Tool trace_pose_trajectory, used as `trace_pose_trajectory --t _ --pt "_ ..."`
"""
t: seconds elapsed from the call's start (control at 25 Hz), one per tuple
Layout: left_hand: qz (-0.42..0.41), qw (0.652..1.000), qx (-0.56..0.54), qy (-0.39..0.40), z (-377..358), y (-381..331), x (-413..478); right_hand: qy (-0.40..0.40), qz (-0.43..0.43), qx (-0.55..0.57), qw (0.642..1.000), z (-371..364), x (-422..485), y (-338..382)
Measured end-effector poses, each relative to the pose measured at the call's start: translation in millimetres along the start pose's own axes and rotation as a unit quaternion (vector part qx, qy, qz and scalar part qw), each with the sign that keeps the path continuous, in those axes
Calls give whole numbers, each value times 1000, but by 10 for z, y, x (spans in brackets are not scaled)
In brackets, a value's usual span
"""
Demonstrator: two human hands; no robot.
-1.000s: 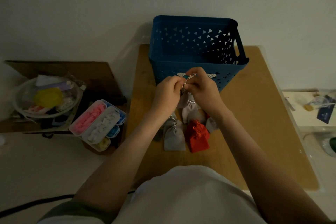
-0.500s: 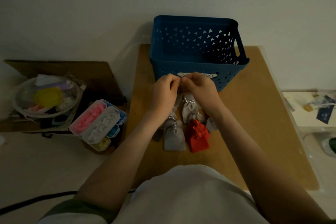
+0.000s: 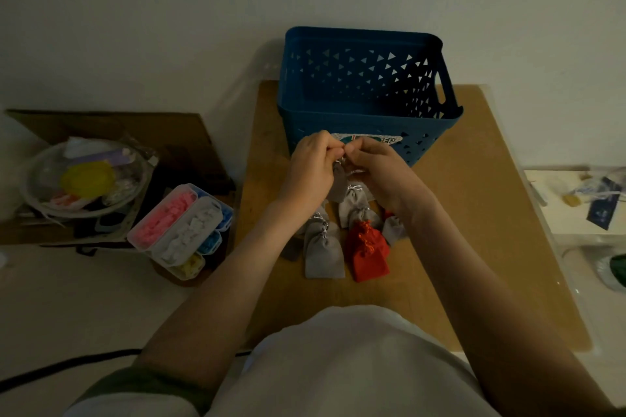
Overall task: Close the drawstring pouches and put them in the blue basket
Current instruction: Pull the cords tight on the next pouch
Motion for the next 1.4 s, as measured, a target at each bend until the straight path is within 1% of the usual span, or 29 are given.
trace_pose_trajectory --t 0.08,0.12,0.2,0.28,0.32,0.4,0.48,0.56,0.6,0.64,0.76,0.84,0.92,1.0,1.12,1.24,1.32,1.4 --pt "-3 1000 10 0 -14 -3 0 -2 -3 4 1000 28 10 11" --pt "10 1000 4 -3 -17 -10 -13 -1 4 -29 1000 29 9 17" --pt "73 997 -35 5 -26 -19 -37 -7 36 -153 988 22 6 13" --pt "169 981 -79 54 -37 -28 -23 -29 86 -268 959 19 -6 -19" --pt "213 968 -104 85 -36 -33 -2 -37 114 -300 946 15 -17 -36" --pt "286 931 -175 146 -13 -73 34 -45 158 -323 932 16 -33 -56" --pt "334 893 -240 184 19 -111 37 -52 188 -328 924 25 -49 -58" --pt "360 862 -288 210 37 -135 25 -57 208 -333 918 43 -70 -49" --pt "363 856 -296 217 41 -144 22 -56 211 -329 919 47 -75 -43" --pt "357 862 -289 216 38 -145 19 -51 199 -315 927 49 -80 -36" --pt "303 910 -231 166 9 -106 -1 -22 90 -241 966 55 -66 -5" --pt "250 938 -204 127 -12 -56 -18 -2 16 -190 982 61 -68 7" --pt "201 958 -178 99 -35 -16 -32 7 -24 -150 988 49 -88 41" --pt "171 969 -159 77 -28 -13 -26 -5 -30 -150 988 6 -110 90" --pt "160 967 -185 74 -11 -1 -31 -27 -24 -153 988 -23 -146 120" --pt "175 950 -235 106 10 -6 -56 -19 -14 -131 991 8 -180 147" --pt "185 935 -268 140 1 18 -57 -5 -13 -132 991 41 -190 139" --pt "199 909 -317 182 -16 49 -62 5 -24 -120 992 64 -207 120"
Point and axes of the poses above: each hand's wrist, its own x-axis towards the middle knuckle, its own z-axis out of the back of the hand, y = z × x, the point moved 1 cm from there along x, towards the middle knuckle, and after that the axes turned 15 degrees about z, right-handed, at the moved point
